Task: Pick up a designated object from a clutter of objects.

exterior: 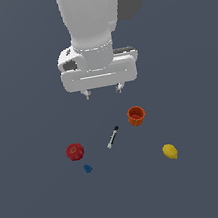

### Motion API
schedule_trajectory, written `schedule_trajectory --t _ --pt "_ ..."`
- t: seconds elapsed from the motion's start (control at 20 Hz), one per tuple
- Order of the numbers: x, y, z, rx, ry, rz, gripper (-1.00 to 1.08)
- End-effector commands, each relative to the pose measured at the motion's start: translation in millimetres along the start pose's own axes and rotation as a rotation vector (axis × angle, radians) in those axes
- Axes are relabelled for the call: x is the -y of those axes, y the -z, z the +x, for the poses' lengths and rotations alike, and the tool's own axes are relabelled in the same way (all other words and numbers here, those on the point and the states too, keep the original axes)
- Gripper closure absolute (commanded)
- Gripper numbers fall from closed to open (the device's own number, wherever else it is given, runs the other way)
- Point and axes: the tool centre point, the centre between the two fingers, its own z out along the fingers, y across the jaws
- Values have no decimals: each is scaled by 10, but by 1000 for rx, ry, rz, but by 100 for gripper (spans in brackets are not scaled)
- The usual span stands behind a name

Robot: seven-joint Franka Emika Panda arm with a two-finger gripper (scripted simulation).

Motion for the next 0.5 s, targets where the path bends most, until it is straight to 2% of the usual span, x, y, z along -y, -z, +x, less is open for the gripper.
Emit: schedule_trajectory --t 0.0,0.45 --pt "0 0 0 0 0 0 -92" --pt "273 193 91 -48 46 8 -92"
